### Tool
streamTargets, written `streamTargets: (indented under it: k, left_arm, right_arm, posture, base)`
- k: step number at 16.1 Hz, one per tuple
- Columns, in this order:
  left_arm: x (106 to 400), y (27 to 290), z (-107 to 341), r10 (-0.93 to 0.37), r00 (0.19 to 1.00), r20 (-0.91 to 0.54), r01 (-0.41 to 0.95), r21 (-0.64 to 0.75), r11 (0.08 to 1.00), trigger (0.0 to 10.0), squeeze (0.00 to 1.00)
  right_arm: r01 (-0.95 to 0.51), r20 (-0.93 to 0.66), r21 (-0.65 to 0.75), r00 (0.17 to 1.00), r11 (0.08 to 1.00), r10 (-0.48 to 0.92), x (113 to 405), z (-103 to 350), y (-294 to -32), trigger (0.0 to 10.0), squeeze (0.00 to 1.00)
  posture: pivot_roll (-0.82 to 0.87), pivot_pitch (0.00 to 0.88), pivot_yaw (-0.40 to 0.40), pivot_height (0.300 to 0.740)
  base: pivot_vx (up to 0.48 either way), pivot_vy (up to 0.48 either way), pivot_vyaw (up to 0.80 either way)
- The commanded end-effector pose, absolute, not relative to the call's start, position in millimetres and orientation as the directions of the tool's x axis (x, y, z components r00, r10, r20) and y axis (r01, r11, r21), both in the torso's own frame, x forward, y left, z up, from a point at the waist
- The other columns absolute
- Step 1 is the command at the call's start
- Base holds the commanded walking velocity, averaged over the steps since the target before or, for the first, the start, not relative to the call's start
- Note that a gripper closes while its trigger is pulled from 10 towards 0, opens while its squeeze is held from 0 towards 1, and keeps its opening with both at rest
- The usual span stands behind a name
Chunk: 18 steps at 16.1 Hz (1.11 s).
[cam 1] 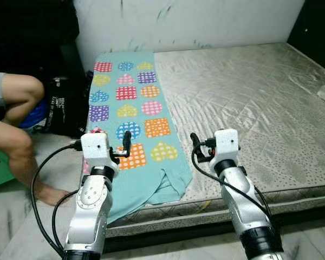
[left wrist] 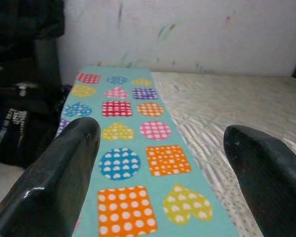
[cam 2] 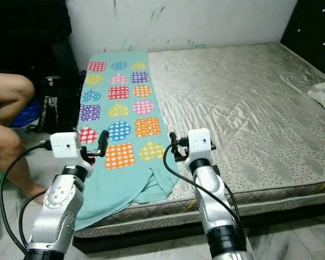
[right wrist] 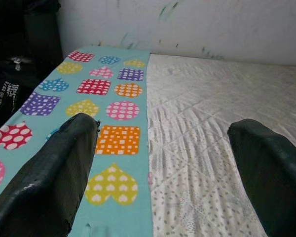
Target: Clean up the room
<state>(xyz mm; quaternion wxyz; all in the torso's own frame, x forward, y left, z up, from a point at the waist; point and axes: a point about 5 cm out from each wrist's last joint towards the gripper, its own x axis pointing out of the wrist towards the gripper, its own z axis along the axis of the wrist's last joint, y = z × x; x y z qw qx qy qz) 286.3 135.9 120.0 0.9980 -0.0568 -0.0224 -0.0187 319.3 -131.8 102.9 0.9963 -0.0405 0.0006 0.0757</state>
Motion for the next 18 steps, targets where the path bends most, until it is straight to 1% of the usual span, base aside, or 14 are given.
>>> streamTargets:
  k: [1,5,6,8,10,14,18]
  left_arm:
    - [283,138,125,-0.032,0.998,0.058,0.038,-0.104,0.994,10.0,0.0]
    - [279,148,134,-0.005,0.997,0.079,0.01,-0.069,0.998,10.0,0.0]
    - [280,153,137,-0.003,0.996,0.094,0.007,-0.041,0.999,10.0,0.0]
    - [279,159,138,0.015,0.996,0.092,-0.011,-0.038,0.999,10.0,0.0]
    - [276,162,137,0.03,0.996,0.086,-0.027,-0.037,0.999,10.0,0.0]
    - [274,161,138,0.04,0.996,0.083,-0.036,-0.047,0.998,10.0,0.0]
    - [271,162,140,0.059,0.995,0.084,-0.055,-0.051,0.997,10.0,0.0]
  right_arm:
    - [-0.134,0.026,-0.079,0.99,0.988,0.137,319,111,-136,10.0,0.0]
    - [-0.139,0.052,-0.095,0.988,0.986,0.145,321,119,-139,10.0,0.0]
    - [-0.138,0.057,-0.098,0.988,0.986,0.144,323,122,-139,10.0,0.0]
    - [-0.141,0.052,-0.097,0.988,0.985,0.147,324,123,-140,10.0,0.0]
    - [-0.161,0.03,-0.096,0.986,0.982,0.164,322,120,-139,10.0,0.0]
    - [-0.181,0.019,-0.101,0.983,0.978,0.183,321,119,-138,10.0,0.0]
    - [-0.186,0.008,-0.117,0.982,0.976,0.188,321,120,-141,10.0,0.0]
  posture:
    - [0.0,0.0,0.034,0.74]
    - [0.01,0.0,0.011,0.74]
    - [0.02,0.0,0.003,0.74]
    - [0.03,0.0,-0.011,0.74]
    - [0.04,0.002,-0.027,0.74]
    - [0.04,0.017,-0.046,0.74]
    - [0.04,0.037,-0.054,0.74]
  base:
    - [0.0,0.0,0.0]
    - [0.0,0.0,0.0]
    - [0.0,0.0,0.0]
    - [0.0,0.0,0.0]
    - [0.0,0.0,-0.66]
    - [0.0,0.0,-0.74]
    - [0.0,0.0,0.0]
